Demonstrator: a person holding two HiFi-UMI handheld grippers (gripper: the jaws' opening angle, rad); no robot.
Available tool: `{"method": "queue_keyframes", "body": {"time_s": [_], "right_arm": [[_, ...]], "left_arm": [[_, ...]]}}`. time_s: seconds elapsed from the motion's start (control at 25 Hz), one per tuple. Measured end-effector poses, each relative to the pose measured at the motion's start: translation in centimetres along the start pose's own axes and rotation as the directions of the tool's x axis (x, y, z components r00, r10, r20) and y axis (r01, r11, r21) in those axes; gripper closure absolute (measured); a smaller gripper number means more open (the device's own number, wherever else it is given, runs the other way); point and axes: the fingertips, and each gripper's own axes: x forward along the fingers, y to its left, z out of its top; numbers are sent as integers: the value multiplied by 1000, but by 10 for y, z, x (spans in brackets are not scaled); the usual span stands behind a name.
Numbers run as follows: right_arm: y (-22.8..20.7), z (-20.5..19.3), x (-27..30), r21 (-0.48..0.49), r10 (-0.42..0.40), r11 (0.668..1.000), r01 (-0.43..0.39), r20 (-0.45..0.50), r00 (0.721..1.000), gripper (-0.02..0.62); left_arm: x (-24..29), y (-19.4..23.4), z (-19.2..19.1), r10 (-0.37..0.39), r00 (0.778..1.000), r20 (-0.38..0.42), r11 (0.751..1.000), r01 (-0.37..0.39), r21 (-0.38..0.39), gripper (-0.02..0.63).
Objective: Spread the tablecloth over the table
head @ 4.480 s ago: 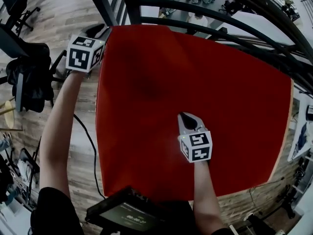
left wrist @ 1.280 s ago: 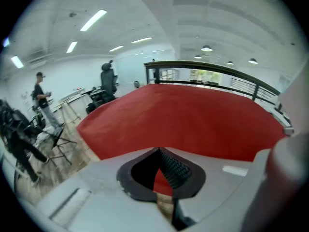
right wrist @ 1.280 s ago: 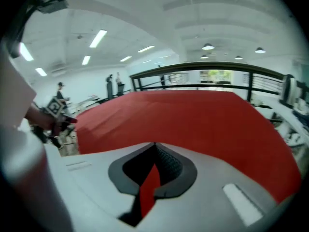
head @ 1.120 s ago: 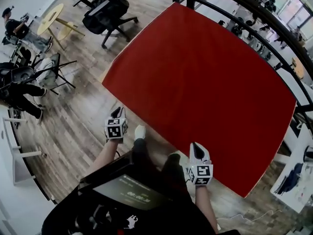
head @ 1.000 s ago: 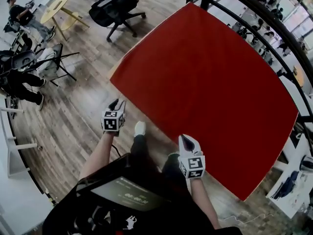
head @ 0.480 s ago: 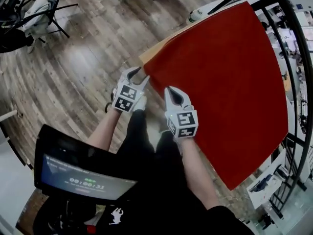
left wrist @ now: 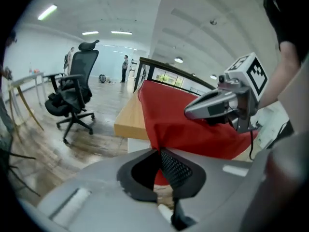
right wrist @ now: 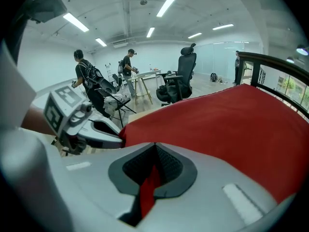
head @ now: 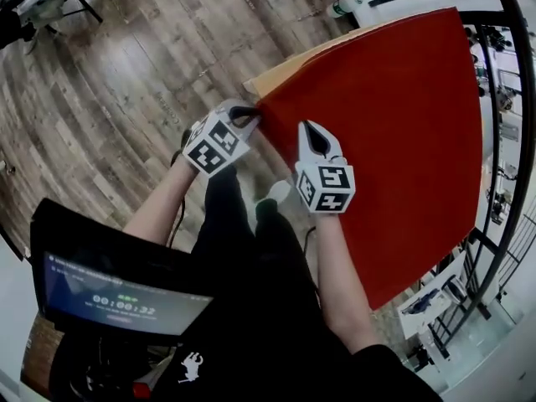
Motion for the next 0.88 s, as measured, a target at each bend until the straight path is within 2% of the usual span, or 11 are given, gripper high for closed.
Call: {"method": "queue_keyframes", "body": {"time_s": [0.04, 0.12, 0.2, 0.24, 0.28, 0.32, 0.4, 0.48, 0.56, 0.72, 0.88], "right_arm": [[0, 0, 0, 1, -2, 1000, 2, 3, 1000, 586], [-2, 3, -2, 26, 2, 1000, -2, 20, 1000, 586], [-10, 4, -7, 106, 7, 994, -11, 42, 999, 586], [-18, 3, -10, 146, 4, 989, -11, 47, 999, 586], [-27, 1, -14, 169, 0, 986, -8, 45, 999, 586], [-33, -1, -17, 168, 3, 986, -9, 38, 999, 586], [-37, -4, -16, 129, 25, 991, -26, 11, 1000, 586], [-32, -8, -12, 84, 37, 996, -33, -36, 999, 586], [-22, -6, -9, 61, 61, 996, -57, -59, 996, 586], [-5, 18, 0, 32, 126, 992, -124, -71, 990, 586], [-14, 8, 12, -30, 90, 995, -99, -213, 973, 586]], "left_arm": [[-12, -3, 3, 85, 996, -14, 996, -85, 37, 597], [-33, -31, 29, 226, 974, 5, 958, -223, 182, 597], [-36, -99, 54, 207, 978, 25, 905, -201, 374, 583], [-34, -132, 56, 163, 986, 22, 896, -157, 414, 482], [-34, -155, 53, 121, 992, 24, 913, -121, 389, 403], [-36, -166, 48, 92, 995, 35, 943, -99, 318, 367], [-45, -161, 37, 100, 993, 64, 981, -109, 160, 293], [-54, -138, 30, 145, 986, 81, 988, -149, 45, 302], [-53, -113, 25, 170, 981, 90, 985, -169, -20, 422], [-40, -84, 19, 149, 983, 112, 989, -146, -34, 453], [-31, -59, 43, -56, 988, 145, 993, 39, 115, 426]]}}
